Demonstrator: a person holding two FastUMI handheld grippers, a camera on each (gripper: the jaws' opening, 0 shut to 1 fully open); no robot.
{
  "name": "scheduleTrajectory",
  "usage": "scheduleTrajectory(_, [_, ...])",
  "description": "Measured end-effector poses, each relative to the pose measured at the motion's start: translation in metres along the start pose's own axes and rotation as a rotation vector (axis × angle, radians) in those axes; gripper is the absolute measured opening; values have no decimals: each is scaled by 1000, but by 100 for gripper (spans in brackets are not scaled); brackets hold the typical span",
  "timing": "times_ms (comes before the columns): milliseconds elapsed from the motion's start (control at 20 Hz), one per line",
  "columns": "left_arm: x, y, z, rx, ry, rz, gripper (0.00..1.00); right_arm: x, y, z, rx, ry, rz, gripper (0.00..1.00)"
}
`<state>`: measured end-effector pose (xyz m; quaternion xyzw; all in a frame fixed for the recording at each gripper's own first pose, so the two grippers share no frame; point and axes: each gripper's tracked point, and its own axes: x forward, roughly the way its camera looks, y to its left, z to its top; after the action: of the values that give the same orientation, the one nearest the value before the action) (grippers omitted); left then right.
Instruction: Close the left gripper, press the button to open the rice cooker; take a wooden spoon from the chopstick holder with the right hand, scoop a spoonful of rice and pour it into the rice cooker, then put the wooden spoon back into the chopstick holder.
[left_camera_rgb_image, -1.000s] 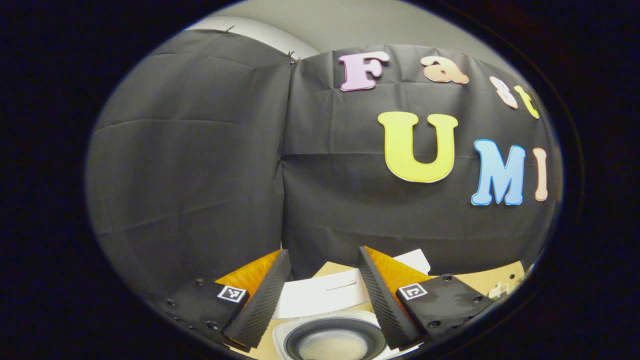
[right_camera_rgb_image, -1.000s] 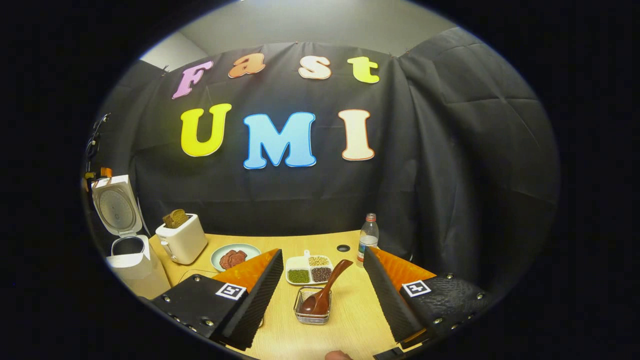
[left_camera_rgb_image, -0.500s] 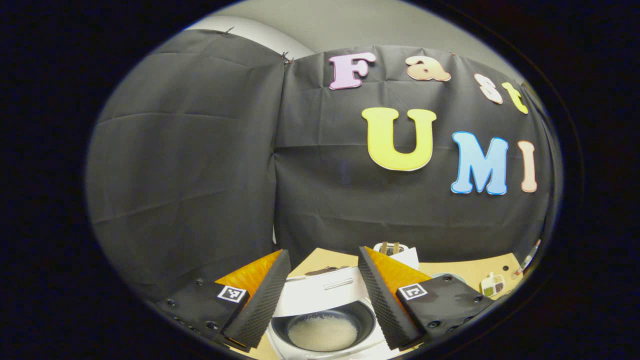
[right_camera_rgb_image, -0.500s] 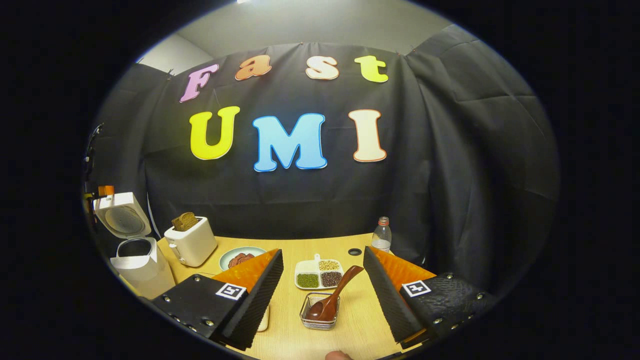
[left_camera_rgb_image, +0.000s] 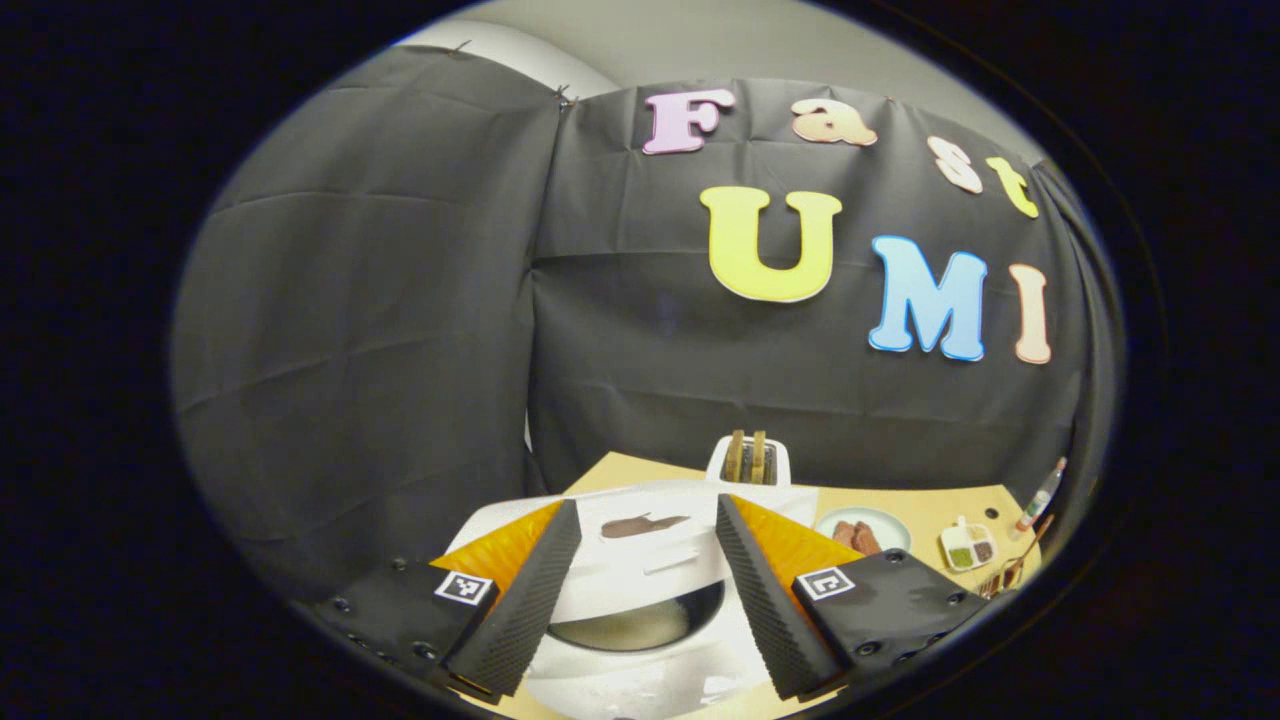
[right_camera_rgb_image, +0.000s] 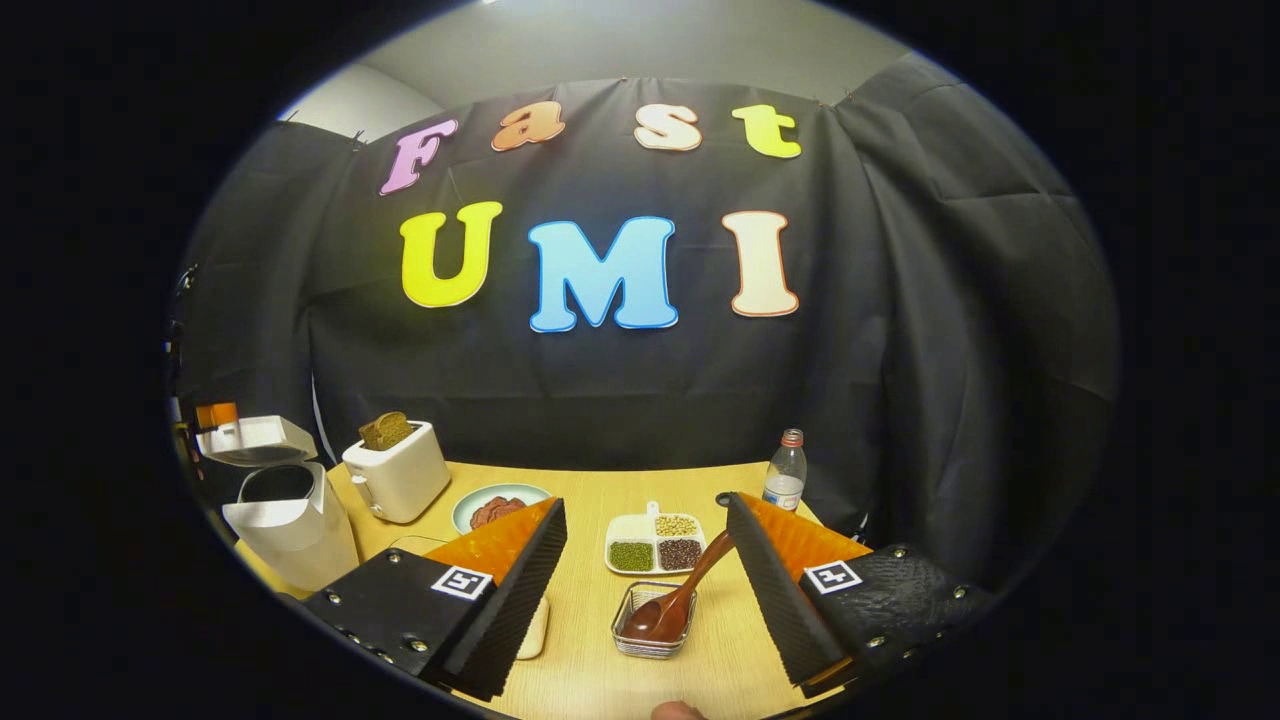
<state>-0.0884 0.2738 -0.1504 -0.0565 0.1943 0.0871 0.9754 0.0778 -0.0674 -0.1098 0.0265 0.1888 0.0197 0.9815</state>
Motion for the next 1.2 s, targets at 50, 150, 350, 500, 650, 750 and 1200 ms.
scheduleTrajectory(50, [-3, -2, -7, -7, 10, -6, 95, -1, 1, -2, -2, 1, 3, 98])
scheduleTrajectory(150, [-6, -4, -24, -10, 31, -15, 92, -1, 3, -3, -9, 4, 7, 98])
scheduleTrajectory(350, [-11, -9, -54, 16, 70, -18, 95, -1, 7, -7, -15, 12, 16, 98])
scheduleTrajectory(500, [-11, -13, -79, 28, 126, -24, 95, -1, 9, -9, -17, 17, 18, 98])
scheduleTrajectory(650, [-7, -12, -120, 15, 237, -26, 98, -2, 9, -11, -21, 21, 15, 98])
scheduleTrajectory(750, [0, -11, -115, 101, 191, -44, 93, -3, 10, -12, -22, 23, 13, 98])
scheduleTrajectory(1200, [-18, -14, -64, 30, 7, -35, 96, -18, 31, 21, -23, -46, 47, 98])
